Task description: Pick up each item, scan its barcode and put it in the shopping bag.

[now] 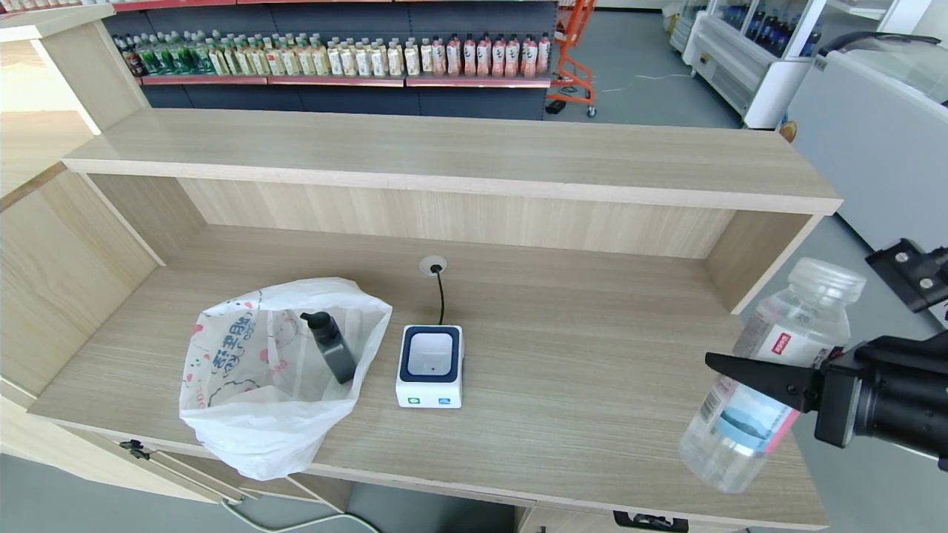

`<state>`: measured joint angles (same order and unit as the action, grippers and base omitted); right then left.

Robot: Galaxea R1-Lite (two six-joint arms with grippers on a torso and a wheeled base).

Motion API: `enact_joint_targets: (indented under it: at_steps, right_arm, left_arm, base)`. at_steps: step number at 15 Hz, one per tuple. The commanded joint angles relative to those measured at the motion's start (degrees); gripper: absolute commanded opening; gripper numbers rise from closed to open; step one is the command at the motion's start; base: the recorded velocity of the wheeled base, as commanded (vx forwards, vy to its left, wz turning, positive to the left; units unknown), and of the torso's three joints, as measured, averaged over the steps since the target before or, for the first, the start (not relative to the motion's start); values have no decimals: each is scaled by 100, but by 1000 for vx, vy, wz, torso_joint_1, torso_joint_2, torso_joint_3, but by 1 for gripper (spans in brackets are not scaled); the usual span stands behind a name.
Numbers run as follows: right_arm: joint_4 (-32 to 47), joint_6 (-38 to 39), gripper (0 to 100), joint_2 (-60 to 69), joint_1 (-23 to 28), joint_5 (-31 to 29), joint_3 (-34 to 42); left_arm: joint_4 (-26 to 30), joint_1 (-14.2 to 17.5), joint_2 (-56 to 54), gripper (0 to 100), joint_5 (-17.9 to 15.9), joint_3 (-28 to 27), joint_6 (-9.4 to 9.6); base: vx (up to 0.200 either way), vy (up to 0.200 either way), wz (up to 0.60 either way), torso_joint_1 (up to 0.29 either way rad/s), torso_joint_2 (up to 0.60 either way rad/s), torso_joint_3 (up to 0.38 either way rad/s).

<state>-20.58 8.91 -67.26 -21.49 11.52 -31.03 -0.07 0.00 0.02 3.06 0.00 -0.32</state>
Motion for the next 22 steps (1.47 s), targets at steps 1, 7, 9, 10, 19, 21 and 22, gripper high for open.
enact_joint_targets:
  at_steps: [1, 7, 9, 10, 19, 21, 22]
  right_arm:
    - [-25, 269, 0, -121, -4, -563, -106]
    - [107, 1078, 0, -104, -57, -844, -141]
    - [98, 1078, 0, -112, -57, -844, -132]
    - [98, 1078, 0, -130, -48, -836, -132]
    - [80, 1324, 0, -271, -48, -853, -185]
    - [80, 1359, 0, -376, -30, -862, -264]
    - [80, 1447, 0, -525, -13, -897, -387]
  left_arm:
    - [-1, 0, -2, 100, 2, 0, -3]
    - [-1, 0, -2, 100, 2, 0, -3]
    - [7, 0, -2, 100, -7, 0, -3]
    - [-1, 0, -2, 100, 2, 0, -3]
    - [-1, 0, -2, 100, 2, 0, -12]
    - [-1, 0, -2, 100, 2, 0, -12]
    - [-1, 0, -2, 100, 2, 0, -12]
  base:
    - [0, 0, 0, 0, 0, 0]
    - [0, 0, 0, 0, 0, 0]
    - [0, 0, 0, 0, 0, 0]
    - [0, 0, 0, 0, 0, 0]
    - [0, 133, 0, 2, 3, 4]
    - [0, 200, 0, -5, 0, 5]
    - [0, 200, 0, 2, -2, -2]
